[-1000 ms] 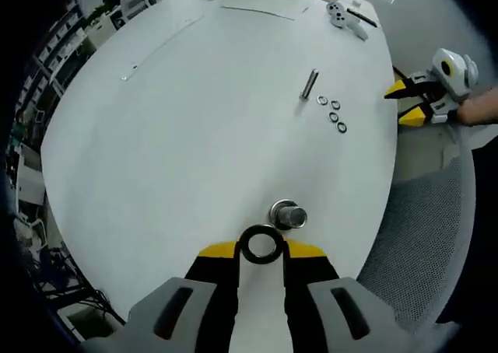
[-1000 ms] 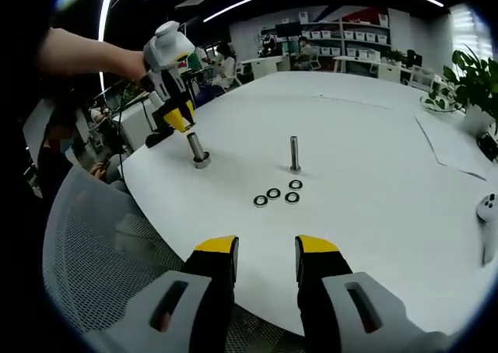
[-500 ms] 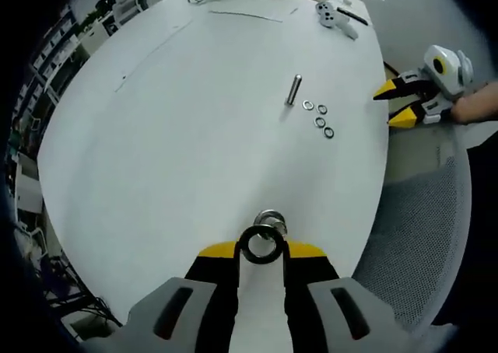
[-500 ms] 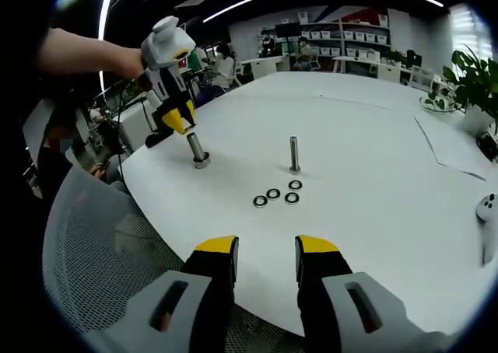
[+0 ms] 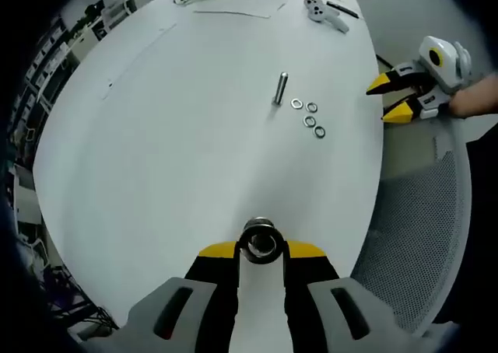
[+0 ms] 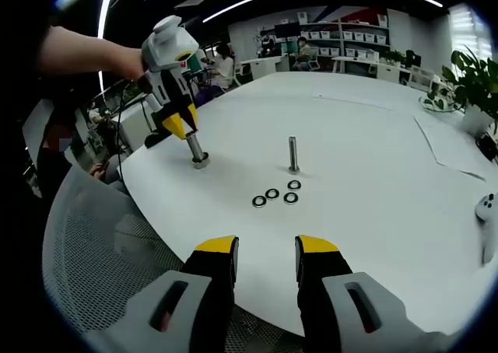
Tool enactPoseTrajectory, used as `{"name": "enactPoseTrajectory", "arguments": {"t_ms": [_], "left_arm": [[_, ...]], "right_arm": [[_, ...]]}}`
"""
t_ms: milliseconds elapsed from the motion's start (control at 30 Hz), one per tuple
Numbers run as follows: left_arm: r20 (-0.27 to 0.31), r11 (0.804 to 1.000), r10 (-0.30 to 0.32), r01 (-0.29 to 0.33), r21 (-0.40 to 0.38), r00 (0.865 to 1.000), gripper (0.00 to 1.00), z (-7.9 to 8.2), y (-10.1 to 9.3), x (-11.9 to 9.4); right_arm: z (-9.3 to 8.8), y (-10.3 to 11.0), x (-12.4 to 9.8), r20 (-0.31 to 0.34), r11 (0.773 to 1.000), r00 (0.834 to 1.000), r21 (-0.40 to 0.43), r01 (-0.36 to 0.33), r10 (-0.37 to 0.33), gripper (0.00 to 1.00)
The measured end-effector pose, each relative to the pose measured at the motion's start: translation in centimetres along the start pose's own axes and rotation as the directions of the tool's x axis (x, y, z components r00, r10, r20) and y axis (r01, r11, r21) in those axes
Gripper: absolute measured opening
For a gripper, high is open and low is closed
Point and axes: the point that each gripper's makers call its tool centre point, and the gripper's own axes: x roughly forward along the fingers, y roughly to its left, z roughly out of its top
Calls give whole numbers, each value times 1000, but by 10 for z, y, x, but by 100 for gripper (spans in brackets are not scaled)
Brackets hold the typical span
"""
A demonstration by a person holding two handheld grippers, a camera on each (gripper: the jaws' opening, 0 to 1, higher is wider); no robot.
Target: Place the washer onto the threaded stud by aligning its center hole with the stud, sliding it down to the base, and recovering from edge contact or off-axis alignment until the washer reaches the visible bottom stop.
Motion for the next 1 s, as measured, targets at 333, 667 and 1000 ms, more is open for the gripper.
{"name": "enactPoseTrajectory", "arguments": {"t_ms": [333, 667, 1000], "left_arm": [[-18, 1000, 5, -4, 28, 1000, 19, 0, -2, 6], [-43, 998, 20, -17, 53, 999, 19, -3, -1, 21], [-69, 998, 37, -34, 45, 997, 19, -6, 0, 37]], "right_arm": [[0, 0, 0, 0, 1000, 1000, 0, 2, -2, 32], [0, -1, 0, 1, 1000, 1000, -3, 5, -5, 32], [0, -1, 0, -1, 1000, 1000, -2, 6, -6, 32]]}}
